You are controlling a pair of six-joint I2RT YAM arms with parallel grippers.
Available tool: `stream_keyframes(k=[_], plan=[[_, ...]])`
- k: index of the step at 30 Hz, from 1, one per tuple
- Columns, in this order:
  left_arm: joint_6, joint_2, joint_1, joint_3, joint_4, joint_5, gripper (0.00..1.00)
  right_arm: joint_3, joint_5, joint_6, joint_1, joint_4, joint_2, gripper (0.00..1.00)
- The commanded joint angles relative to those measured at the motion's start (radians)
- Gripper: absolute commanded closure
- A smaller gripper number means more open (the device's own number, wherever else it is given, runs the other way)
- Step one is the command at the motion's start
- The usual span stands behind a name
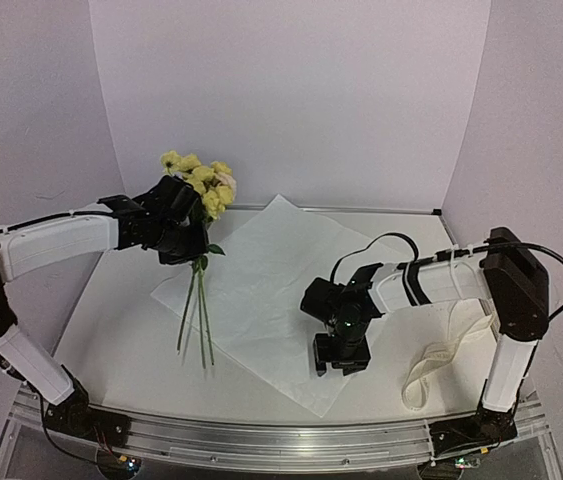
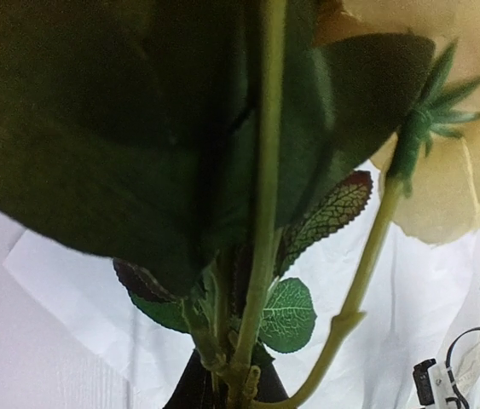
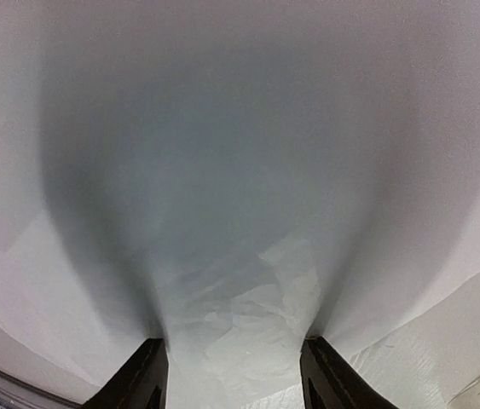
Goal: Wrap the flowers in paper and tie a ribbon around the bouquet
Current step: Move the flattened wrapping paper to the center of the board, then place the fake flower on the flattened wrapping paper.
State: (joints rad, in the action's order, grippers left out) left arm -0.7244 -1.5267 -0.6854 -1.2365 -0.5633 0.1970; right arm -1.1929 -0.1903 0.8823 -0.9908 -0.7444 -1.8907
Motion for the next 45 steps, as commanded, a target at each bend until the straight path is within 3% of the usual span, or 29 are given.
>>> stream_keyframes(k=[1,8,21,22,26,28,31,37,45], plan=[[0.065,-0.139,-0.062,-0.175,0.144,-0.074,1.00,0.032,0.000,0.033,0.012,-0.026,0.158,0.41],[-0.027,-0.449,-0.121,-0.445,0.184,-0.053,1.00,0.102,0.018,-0.011,0.122,-0.048,0.361,0.34],[-0.095,-0.879,-0.134,-0.898,0.167,-0.046,1.00,0.165,-0.082,-0.094,0.345,-0.092,0.440,0.30],[-0.088,-0.896,-0.134,-0.908,0.170,-0.049,0.97,0.170,-0.082,-0.098,0.351,-0.093,0.445,0.29],[-0.073,-0.906,-0.131,-0.918,0.174,-0.051,0.58,0.180,-0.087,-0.112,0.368,-0.097,0.458,0.27],[-0.067,-0.882,-0.131,-0.903,0.176,-0.041,0.40,0.180,-0.085,-0.123,0.375,-0.100,0.462,0.26],[-0.053,-0.809,-0.129,-0.838,0.195,-0.036,0.24,0.177,-0.086,-0.141,0.391,-0.106,0.463,0.25],[-0.099,-0.546,-0.115,-0.532,0.232,-0.001,0.13,0.174,-0.087,-0.170,0.437,-0.115,0.449,0.22],[-0.261,-0.128,-0.053,0.035,0.278,-0.005,0.11,0.163,-0.118,-0.196,0.484,-0.108,0.414,0.19]])
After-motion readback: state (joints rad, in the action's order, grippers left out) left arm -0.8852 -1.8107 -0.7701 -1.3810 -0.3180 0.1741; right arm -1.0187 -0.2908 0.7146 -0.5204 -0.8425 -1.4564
